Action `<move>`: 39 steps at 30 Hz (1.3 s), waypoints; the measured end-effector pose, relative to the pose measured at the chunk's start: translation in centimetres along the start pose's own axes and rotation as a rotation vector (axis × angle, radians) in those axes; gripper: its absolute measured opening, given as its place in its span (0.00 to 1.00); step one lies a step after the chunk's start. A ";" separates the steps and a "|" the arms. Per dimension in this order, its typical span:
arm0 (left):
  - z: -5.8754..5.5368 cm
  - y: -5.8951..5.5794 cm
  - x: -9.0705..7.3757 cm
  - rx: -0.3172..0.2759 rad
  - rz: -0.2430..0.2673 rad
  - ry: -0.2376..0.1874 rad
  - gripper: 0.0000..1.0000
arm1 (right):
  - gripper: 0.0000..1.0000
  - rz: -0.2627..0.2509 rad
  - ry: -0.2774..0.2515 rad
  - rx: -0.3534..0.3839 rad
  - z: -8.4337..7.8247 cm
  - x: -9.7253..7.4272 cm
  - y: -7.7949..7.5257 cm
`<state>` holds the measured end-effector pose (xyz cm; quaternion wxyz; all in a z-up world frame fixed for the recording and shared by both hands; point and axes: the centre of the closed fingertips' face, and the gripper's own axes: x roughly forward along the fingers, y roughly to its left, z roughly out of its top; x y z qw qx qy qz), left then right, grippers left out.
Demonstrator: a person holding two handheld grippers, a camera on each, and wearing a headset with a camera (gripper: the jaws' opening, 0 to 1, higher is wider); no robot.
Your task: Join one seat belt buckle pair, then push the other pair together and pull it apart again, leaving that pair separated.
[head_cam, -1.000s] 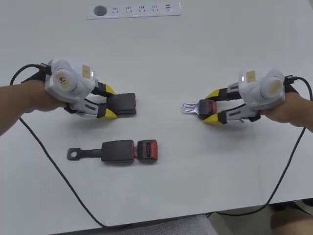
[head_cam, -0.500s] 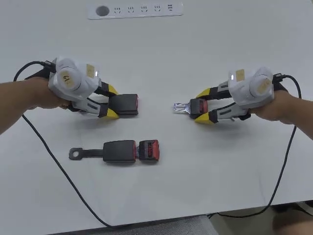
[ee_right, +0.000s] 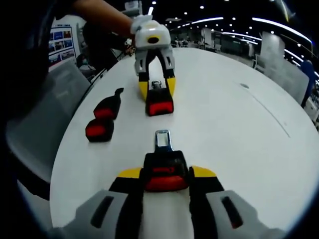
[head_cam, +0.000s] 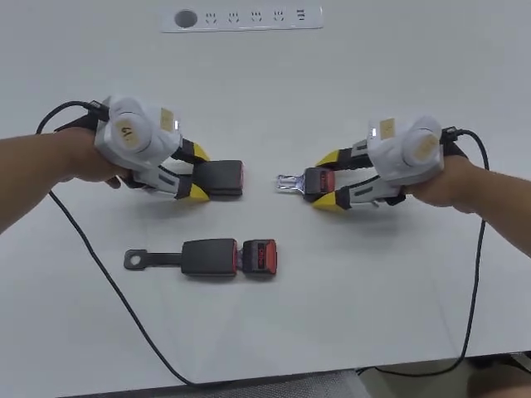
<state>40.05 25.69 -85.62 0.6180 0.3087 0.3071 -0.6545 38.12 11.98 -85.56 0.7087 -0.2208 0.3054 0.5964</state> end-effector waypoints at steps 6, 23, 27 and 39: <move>0.0 0.0 0.1 0.005 -0.003 0.007 0.33 | 0.35 0.010 -0.006 -0.004 1.3 1.2 -0.4; 0.1 0.2 0.2 0.008 -0.004 0.029 0.32 | 0.35 0.040 -0.013 -0.024 4.1 4.0 -0.6; 0.1 0.2 0.2 0.012 -0.008 0.033 0.32 | 0.35 0.044 -0.007 -0.046 4.8 4.8 -0.5; 0.0 0.1 0.2 0.019 -0.008 0.067 0.32 | 0.35 0.047 0.025 -0.039 4.7 5.0 -0.1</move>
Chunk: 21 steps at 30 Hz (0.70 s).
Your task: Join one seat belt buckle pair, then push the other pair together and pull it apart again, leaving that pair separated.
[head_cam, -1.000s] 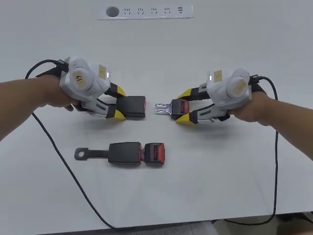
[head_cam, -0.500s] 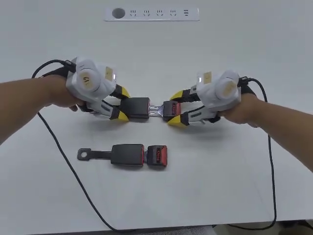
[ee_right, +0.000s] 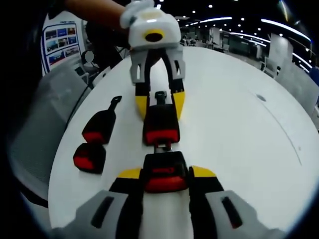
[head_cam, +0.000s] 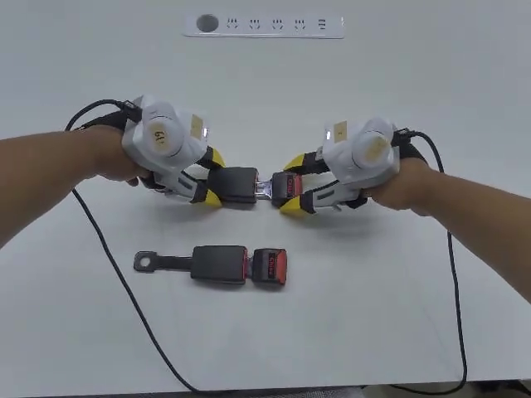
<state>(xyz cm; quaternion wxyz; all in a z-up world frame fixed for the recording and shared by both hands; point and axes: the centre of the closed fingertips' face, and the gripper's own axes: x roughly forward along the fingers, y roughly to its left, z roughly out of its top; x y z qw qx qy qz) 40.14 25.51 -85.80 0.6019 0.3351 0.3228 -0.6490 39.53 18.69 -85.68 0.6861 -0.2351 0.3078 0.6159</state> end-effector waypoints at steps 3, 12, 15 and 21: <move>0.0 -0.1 0.0 0.005 -0.001 0.016 0.32 | 0.35 -0.006 0.001 0.008 0.1 0.2 0.1; 0.1 -0.2 0.1 0.005 -0.002 0.030 0.32 | 0.35 -0.023 0.010 0.033 0.8 1.0 0.5; 0.1 -0.2 0.1 0.004 -0.002 0.035 0.32 | 0.35 -0.026 0.021 0.035 0.7 1.0 0.5; 0.2 -0.1 0.1 0.005 -0.002 0.042 0.32 | 0.35 -0.026 0.039 0.029 0.5 0.9 0.4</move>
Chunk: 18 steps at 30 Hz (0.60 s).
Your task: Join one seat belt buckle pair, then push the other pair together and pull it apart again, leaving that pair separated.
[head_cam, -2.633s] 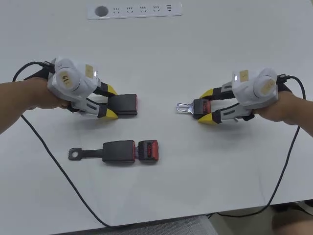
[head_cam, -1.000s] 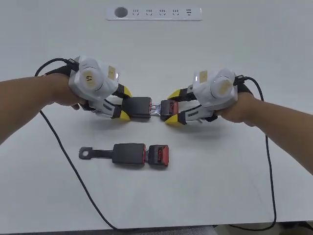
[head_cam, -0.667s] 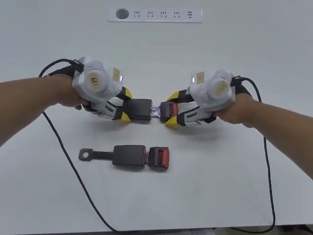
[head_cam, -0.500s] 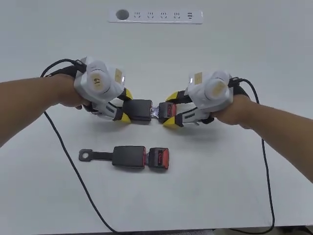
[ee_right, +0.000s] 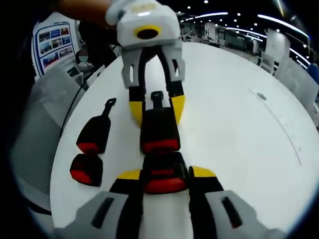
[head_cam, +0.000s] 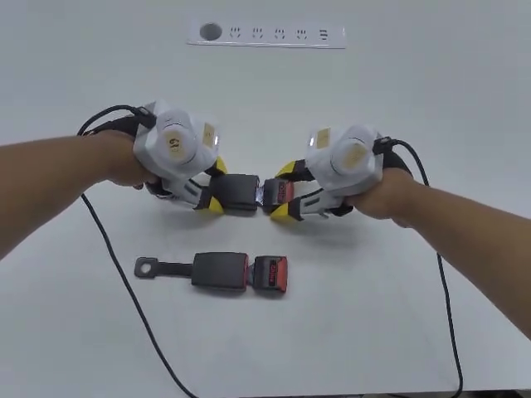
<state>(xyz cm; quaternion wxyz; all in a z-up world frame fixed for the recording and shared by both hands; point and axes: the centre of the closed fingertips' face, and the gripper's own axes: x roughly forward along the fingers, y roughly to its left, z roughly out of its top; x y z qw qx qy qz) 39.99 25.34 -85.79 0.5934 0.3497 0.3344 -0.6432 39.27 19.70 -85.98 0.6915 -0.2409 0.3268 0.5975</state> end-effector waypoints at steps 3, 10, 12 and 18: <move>0.0 0.0 0.0 -0.003 0.000 -0.001 0.32 | 0.35 -0.002 0.005 -0.003 -0.2 0.1 -0.3; 0.0 0.0 0.0 -0.003 0.000 0.010 0.32 | 0.35 -0.007 0.014 -0.008 -0.2 0.1 -0.5; 0.0 0.0 0.0 -0.003 0.000 0.012 0.32 | 0.35 -0.011 0.015 -0.008 -0.2 0.1 -0.5; 0.0 0.0 0.0 -0.008 0.001 0.014 0.32 | 0.35 -0.017 0.021 -0.014 -0.3 0.1 -0.6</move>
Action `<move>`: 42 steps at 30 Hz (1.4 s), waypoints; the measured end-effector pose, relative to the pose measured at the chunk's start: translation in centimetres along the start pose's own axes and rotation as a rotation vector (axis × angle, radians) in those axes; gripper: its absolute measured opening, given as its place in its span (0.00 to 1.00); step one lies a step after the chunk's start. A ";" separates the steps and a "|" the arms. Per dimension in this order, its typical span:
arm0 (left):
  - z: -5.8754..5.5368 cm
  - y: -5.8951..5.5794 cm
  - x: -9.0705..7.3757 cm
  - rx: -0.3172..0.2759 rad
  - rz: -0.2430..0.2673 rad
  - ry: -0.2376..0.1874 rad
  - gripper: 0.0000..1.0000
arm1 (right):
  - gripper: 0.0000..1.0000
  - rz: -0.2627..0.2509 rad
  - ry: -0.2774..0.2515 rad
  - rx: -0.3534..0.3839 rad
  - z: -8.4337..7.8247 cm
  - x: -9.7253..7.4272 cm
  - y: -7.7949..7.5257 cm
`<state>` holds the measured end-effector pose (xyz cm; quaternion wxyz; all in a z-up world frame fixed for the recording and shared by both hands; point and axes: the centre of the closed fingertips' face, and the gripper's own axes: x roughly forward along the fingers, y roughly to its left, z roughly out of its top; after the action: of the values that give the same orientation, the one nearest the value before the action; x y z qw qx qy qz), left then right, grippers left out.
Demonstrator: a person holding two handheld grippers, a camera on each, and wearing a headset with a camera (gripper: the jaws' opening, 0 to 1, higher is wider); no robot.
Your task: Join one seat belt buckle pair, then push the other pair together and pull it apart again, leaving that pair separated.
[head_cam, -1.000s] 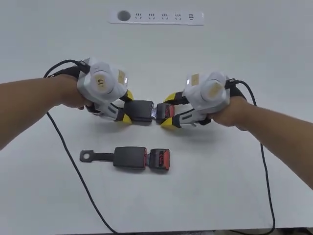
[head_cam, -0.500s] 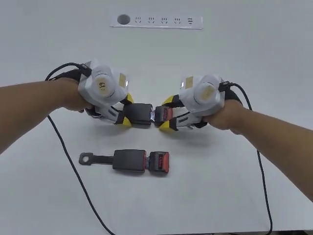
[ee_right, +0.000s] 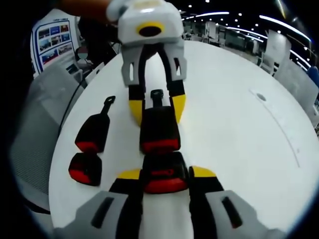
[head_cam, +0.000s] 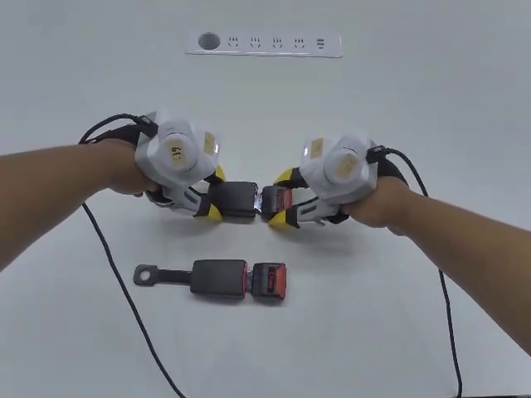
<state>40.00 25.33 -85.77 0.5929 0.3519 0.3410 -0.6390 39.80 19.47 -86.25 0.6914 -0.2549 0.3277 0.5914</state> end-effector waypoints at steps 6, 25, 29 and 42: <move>-0.1 0.0 0.0 -0.004 0.001 0.003 0.32 | 0.35 -0.005 0.006 0.000 0.0 0.0 -0.1; 0.0 -0.1 0.0 0.001 -0.003 0.010 0.32 | 0.35 -0.006 0.014 -0.009 -0.8 -0.4 -0.3; 0.0 -0.1 0.0 -0.001 -0.003 0.005 0.32 | 0.35 -0.005 0.027 -0.011 -1.4 -1.0 -0.3; 0.1 -0.1 0.1 -0.022 0.008 -0.003 0.33 | 0.36 -0.003 0.025 -0.010 -2.4 -2.3 0.1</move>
<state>39.85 25.24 -85.81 0.5997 0.3457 0.3455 -0.6336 39.13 16.19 -86.11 0.6870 -0.2661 0.3328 0.5887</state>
